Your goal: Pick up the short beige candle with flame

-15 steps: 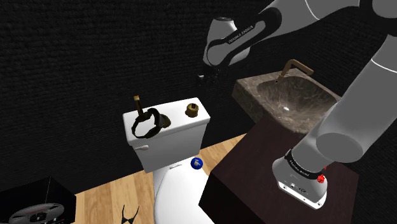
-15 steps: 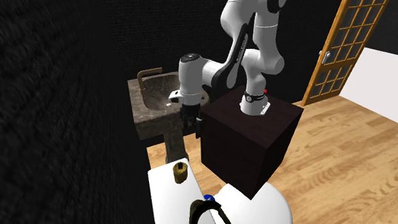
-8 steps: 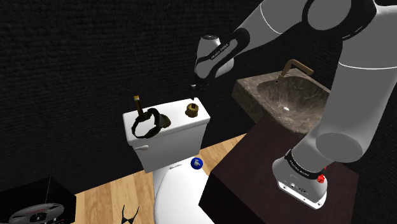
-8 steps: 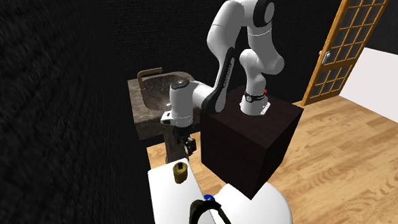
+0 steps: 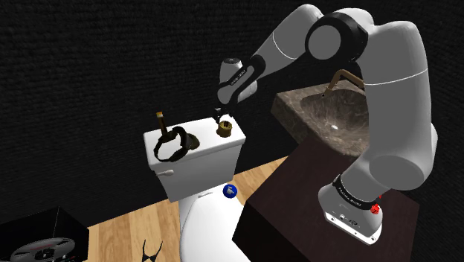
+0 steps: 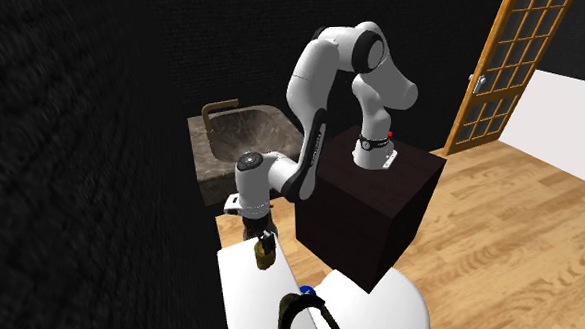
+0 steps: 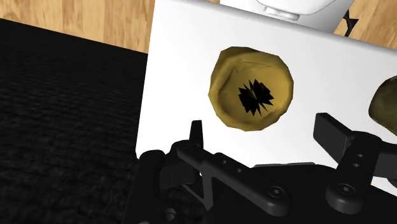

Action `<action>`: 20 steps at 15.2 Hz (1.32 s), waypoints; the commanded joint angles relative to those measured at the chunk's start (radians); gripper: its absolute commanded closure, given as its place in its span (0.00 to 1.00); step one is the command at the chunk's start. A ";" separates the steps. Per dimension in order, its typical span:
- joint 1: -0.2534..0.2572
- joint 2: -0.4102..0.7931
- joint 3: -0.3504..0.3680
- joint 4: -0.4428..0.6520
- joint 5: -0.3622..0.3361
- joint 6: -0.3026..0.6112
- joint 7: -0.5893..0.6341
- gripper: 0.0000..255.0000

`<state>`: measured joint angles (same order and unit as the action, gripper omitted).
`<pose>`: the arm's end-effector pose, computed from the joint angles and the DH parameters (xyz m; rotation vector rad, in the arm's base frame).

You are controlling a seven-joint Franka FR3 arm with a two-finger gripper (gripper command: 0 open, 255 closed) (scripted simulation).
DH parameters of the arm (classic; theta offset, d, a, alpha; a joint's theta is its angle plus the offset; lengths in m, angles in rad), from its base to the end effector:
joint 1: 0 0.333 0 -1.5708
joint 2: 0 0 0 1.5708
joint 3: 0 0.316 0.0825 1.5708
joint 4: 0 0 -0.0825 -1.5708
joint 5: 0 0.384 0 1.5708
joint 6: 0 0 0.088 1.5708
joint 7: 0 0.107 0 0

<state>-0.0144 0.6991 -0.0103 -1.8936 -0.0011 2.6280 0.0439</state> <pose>0.6288 -0.0153 0.1334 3.1326 -0.1020 0.0555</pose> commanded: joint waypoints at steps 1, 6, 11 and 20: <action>0.002 0.051 -0.001 0.036 -0.002 0.013 0.002 0.00; 0.002 0.112 -0.001 0.062 -0.001 0.048 0.002 0.00; 0.003 0.133 -0.001 0.074 -0.001 0.057 0.003 1.00; 0.002 0.120 -0.001 0.066 -0.001 0.052 0.002 1.00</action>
<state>-0.0119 0.8235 -0.0106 -1.8257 -0.0024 2.6834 0.0464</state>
